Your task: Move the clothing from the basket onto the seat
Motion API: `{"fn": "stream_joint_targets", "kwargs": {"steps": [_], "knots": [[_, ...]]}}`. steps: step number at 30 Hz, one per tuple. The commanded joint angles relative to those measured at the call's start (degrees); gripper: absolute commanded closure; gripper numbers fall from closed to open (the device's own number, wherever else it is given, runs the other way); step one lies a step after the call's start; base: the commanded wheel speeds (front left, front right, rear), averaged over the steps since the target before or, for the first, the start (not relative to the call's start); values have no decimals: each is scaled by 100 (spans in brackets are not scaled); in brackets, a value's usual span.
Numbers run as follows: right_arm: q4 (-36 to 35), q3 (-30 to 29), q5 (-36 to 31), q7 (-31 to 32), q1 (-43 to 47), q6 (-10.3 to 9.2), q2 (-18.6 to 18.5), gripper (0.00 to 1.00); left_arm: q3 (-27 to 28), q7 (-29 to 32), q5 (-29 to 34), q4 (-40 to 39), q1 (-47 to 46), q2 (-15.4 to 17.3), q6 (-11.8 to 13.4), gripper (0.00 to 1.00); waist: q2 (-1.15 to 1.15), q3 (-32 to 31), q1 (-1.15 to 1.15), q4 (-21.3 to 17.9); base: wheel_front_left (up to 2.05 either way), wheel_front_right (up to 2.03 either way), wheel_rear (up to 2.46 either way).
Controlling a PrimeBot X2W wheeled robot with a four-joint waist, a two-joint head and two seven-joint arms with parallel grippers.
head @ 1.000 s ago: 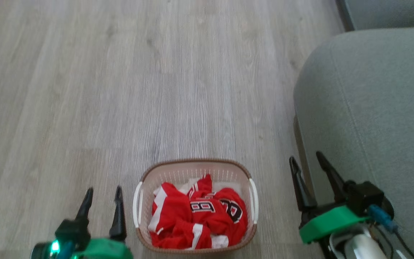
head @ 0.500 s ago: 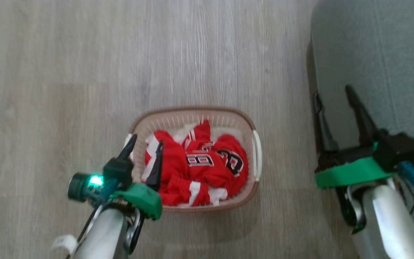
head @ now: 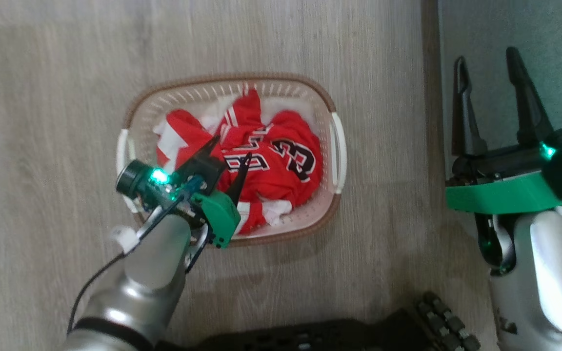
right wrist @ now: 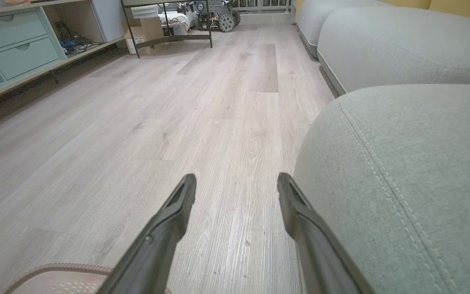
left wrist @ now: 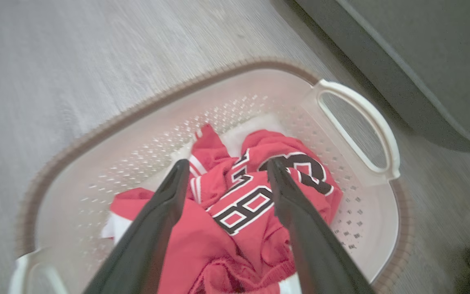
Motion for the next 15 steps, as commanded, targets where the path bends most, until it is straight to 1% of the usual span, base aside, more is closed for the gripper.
{"fn": "stream_joint_targets", "kwargs": {"steps": [1,6,7,9,15], "knots": [[-228,104,-30,-52,27,-1,-38,0,-16,-71,27,100,-92,52,-35,0,0,487,-2,-174,0,0,0],[-312,116,9,-52,-52,-1,-38,0,-428,-55,-8,888,-605,52,-94,0,0,851,-2,-295,0,0,0],[-312,116,9,-52,-52,-1,-38,0,-428,-55,-8,888,-605,52,-94,0,0,851,-2,-295,0,0,0],[-344,127,36,-52,-73,-1,-38,0,-585,-14,-26,1145,-796,52,-126,0,0,957,-2,-334,0,0,0],[-421,183,104,-52,-117,-1,-38,0,-883,68,22,1723,-1321,52,4,0,0,1199,-2,-420,0,0,0]]}}
